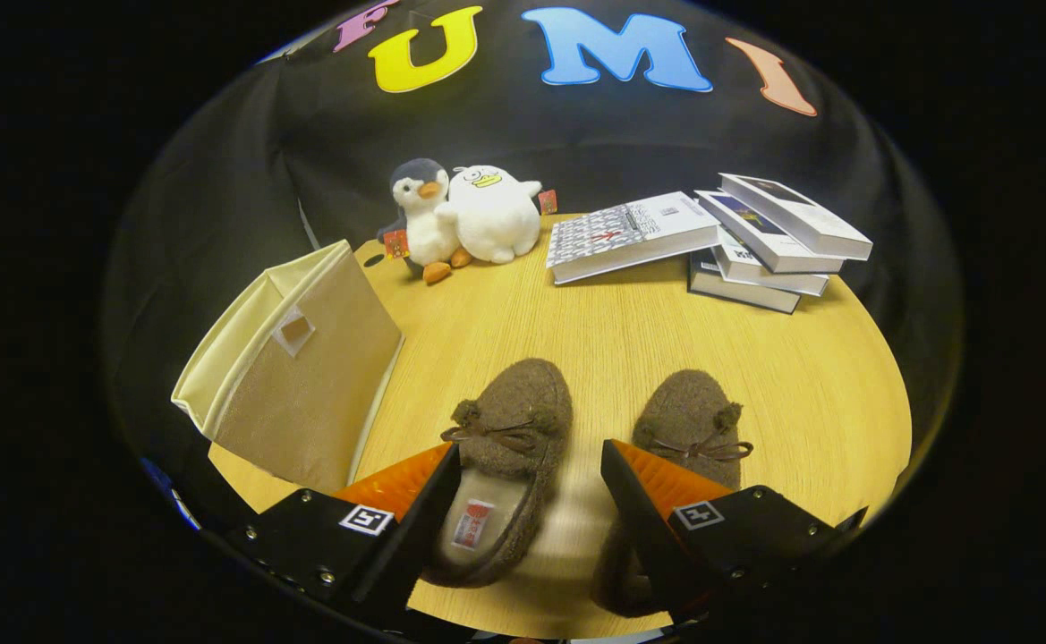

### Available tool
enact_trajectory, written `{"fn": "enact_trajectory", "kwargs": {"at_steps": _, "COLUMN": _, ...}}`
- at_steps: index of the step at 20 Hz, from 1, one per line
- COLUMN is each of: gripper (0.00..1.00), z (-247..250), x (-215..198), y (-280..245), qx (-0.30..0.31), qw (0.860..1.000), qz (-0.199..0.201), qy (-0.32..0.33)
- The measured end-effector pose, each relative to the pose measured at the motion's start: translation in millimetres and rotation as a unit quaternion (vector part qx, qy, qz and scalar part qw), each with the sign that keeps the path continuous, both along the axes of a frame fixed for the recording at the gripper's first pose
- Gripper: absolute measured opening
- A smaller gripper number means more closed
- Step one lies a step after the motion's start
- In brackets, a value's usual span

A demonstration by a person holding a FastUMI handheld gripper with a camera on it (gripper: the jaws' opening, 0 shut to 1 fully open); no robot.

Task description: Open the storage box then place both shoes into the box .Put the left shoe in first, then the right shoe, with the right side of both shoes facing outward in a uniform manner.

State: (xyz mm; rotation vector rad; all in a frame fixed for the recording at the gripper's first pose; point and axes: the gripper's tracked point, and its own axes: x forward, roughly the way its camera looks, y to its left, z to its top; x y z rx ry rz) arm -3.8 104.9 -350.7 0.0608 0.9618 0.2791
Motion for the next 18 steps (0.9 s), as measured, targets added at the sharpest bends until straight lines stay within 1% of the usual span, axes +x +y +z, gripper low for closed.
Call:
{"fn": "enact_trajectory", "kwargs": {"at_steps": 7, "gripper": 0.97, "z": -32.6, "x": -11.3, "y": -0.3, "qx": -0.01, "qw": 0.999, "qz": 0.0, "qy": 0.044}}
{"fn": "enact_trajectory", "kwargs": {"at_steps": 8, "gripper": 0.88, "z": -33.3, "x": -11.9, "y": -0.4, "qx": -0.012, "qw": 0.999, "qz": 0.0, "qy": 0.046}}
{"fn": "enact_trajectory", "kwargs": {"at_steps": 10, "gripper": 0.87, "z": -34.4, "x": -10.7, "y": 1.5, "qx": -0.013, "qw": 0.999, "qz": 0.001, "qy": 0.051}}
{"fn": "enact_trajectory", "kwargs": {"at_steps": 11, "gripper": 0.81, "z": -38.3, "x": -11.8, "y": 0.0, "qx": -0.016, "qw": 0.998, "qz": -0.002, "qy": 0.055}}
{"fn": "enact_trajectory", "kwargs": {"at_steps": 12, "gripper": 0.61, "z": -40.4, "x": -13.9, "y": 1.5, "qx": -0.015, "qw": 0.998, "qz": -0.003, "qy": 0.063}}
{"fn": "enact_trajectory", "kwargs": {"at_steps": 15, "gripper": 0.6, "z": -47.1, "x": -19.9, "y": 5.3, "qx": -0.018, "qw": 0.997, "qz": 0.009, "qy": 0.08}}
{"fn": "enact_trajectory", "kwargs": {"at_steps": 16, "gripper": 0.43, "z": -49.4, "x": -15.0, "y": -2.7, "qx": -0.035, "qw": 0.997, "qz": -0.006, "qy": 0.07}}
{"fn": "enact_trajectory", "kwargs": {"at_steps": 17, "gripper": 0.26, "z": -45.3, "x": -17.4, "y": -6.2, "qx": -0.034, "qw": 0.997, "qz": -0.018, "qy": 0.071}}
{"fn": "enact_trajectory", "kwargs": {"at_steps": 18, "gripper": 0.09, "z": -54.5, "x": -15.3, "y": 0.3, "qx": -0.026, "qw": 0.996, "qz": -0.025, "qy": 0.077}}
